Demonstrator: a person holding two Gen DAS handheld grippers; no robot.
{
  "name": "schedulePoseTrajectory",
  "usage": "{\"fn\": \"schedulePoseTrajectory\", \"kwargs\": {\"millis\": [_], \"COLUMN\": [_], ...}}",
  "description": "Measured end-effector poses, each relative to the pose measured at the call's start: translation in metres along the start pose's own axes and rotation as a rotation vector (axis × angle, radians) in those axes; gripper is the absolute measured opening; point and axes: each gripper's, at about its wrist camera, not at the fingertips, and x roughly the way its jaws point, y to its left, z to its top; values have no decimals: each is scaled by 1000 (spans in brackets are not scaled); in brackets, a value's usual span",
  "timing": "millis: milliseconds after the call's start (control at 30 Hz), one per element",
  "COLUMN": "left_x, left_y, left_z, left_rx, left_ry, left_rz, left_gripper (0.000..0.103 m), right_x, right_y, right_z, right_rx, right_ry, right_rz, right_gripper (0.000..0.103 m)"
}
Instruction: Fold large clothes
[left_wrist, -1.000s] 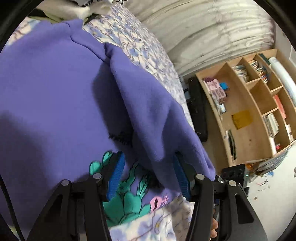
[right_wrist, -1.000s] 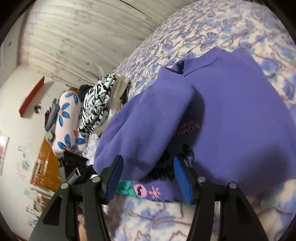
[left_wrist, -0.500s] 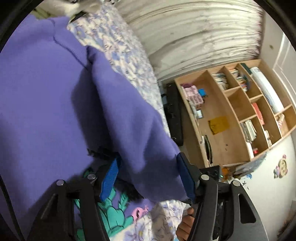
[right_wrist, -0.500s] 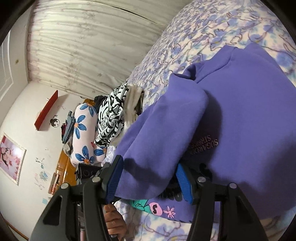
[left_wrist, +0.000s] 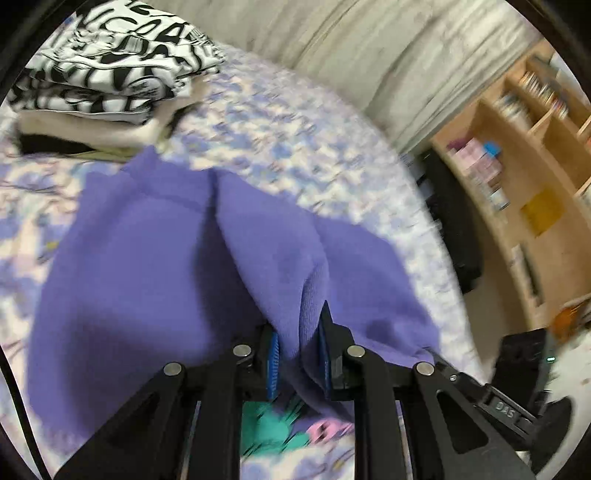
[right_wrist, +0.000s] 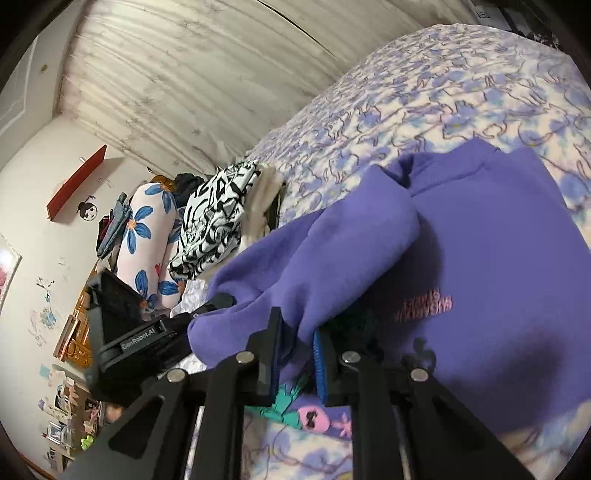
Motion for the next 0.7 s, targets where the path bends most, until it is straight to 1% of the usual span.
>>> {"fn": "schedulePoseTrajectory", "kwargs": {"millis": [33, 67, 100, 133, 167, 200, 267, 333, 367, 400, 433, 467, 500, 533, 567, 633, 700], "left_x": [5, 13, 19, 31, 39, 40, 37, 36, 33, 30, 26, 25, 19, 12, 4, -12, -25], "left_y": [1, 5, 18, 25, 30, 38, 36, 33, 32, 31, 28, 27, 27, 29, 31, 28, 26], "left_z": [-8, -19, -31, -43, -51, -60, -62, -61, -61, -62, -62, -60, -60, -61, -61, -63, -65], "left_rx": [9, 19, 22, 19, 8, 7, 17, 24, 34, 45, 55, 56, 55, 49, 42, 37, 40], "left_ry": [26, 57, 84, 113, 118, 94, 49, 46, 43, 39, 33, 24, 12, -5, -25, -55, -92], "left_rz": [44, 101, 143, 177, 190, 191, 195, 198, 199, 207, 213, 221, 231, 242, 250, 235, 240], "left_gripper": [15, 15, 15, 15, 15, 15, 17, 18, 20, 22, 28, 39, 46, 55, 57, 57, 57], "right_x": [3, 12, 20, 30, 34, 34, 30, 27, 26, 23, 21, 16, 12, 5, -2, -13, -23], "right_y": [-4, -12, -20, -31, -36, -37, -28, -21, -20, -19, -20, -22, -22, -21, -18, -13, -5], "right_z": [-7, -19, -27, -38, -44, -46, -44, -42, -40, -39, -38, -37, -36, -36, -36, -35, -33], "right_rx": [6, 25, 38, 45, 49, 43, -5, -49, -61, -65, -65, -62, -60, -63, -69, -97, -146], "right_ry": [17, 55, 85, 113, 120, 114, 99, 101, 104, 108, 113, 111, 104, 86, 68, 25, -21], "right_rz": [-33, -82, -119, -172, -185, -186, -215, -249, -260, -272, -282, -289, -290, -292, -308, -332, -344], "right_gripper": [14, 13, 13, 13, 13, 13, 14, 16, 22, 25, 32, 37, 38, 39, 40, 40, 40]}}
